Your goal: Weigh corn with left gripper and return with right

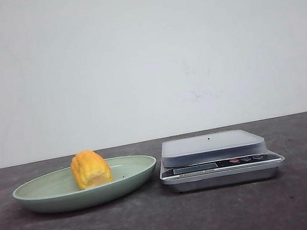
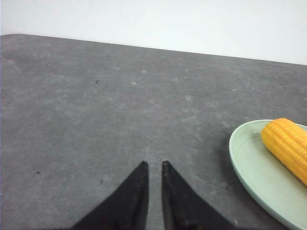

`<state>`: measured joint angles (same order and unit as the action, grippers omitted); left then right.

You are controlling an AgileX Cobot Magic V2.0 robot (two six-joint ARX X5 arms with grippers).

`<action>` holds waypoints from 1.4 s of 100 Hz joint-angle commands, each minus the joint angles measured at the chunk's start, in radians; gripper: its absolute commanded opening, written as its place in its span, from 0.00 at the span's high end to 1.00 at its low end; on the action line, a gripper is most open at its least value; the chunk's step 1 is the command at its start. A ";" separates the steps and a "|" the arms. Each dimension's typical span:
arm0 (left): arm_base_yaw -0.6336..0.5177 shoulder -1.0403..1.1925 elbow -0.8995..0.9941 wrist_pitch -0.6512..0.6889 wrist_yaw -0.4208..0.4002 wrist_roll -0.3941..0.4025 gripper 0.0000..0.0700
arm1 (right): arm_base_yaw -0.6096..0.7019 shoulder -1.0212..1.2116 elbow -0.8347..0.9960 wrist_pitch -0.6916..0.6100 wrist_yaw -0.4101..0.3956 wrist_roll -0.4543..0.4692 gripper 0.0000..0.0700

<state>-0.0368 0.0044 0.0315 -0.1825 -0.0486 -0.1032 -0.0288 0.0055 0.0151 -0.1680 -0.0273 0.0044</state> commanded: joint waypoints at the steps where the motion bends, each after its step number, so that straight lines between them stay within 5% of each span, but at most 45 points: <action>1: 0.000 -0.001 -0.018 -0.005 0.001 0.009 0.99 | 0.000 -0.002 -0.002 0.012 0.001 0.011 0.99; 140: 0.000 -0.001 -0.018 -0.005 0.001 -0.011 0.99 | 0.000 -0.001 -0.002 -0.006 -0.003 0.067 0.99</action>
<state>-0.0368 0.0044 0.0315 -0.1825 -0.0486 -0.1032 -0.0288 0.0055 0.0151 -0.1715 -0.0288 0.0574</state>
